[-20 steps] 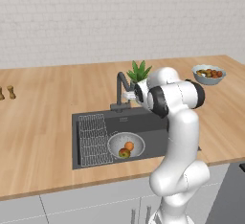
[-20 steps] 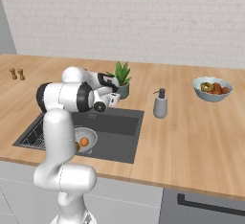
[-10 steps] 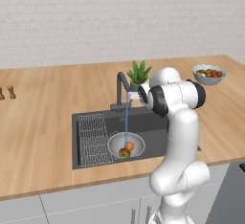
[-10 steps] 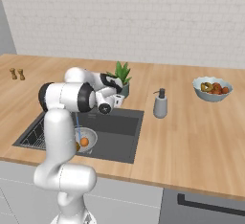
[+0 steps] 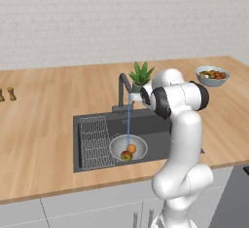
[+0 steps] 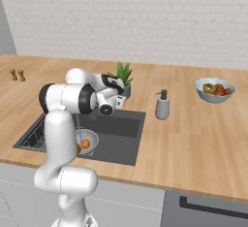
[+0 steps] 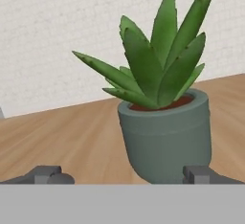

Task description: Put the colander in the sink, put the apple, tangerine in the colander, and turn on the sink faucet and pour water over the colander.

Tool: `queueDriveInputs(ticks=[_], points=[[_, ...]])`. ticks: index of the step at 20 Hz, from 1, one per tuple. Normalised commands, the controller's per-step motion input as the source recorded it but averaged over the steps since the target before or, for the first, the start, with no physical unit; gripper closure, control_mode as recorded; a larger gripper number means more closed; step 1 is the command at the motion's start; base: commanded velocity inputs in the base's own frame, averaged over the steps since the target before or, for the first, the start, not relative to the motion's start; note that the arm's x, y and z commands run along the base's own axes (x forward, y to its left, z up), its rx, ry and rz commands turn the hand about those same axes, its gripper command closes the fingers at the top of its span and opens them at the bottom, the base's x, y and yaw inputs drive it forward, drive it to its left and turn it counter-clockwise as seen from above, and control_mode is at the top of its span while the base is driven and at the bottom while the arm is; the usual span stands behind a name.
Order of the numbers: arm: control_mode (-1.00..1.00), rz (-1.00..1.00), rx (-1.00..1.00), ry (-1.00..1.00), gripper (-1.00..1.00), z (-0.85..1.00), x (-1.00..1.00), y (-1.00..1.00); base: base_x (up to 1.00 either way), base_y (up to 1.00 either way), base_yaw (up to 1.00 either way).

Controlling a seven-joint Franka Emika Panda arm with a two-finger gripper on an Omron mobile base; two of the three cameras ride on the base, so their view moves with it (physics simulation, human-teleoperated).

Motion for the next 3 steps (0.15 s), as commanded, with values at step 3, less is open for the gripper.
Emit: queueDriveInputs(ticks=[3], points=[[-1.00, 0.00, 0.00, 0.01, -1.00, 0.00, 0.00, -0.19, 0.00, 0.00, 0.00]])
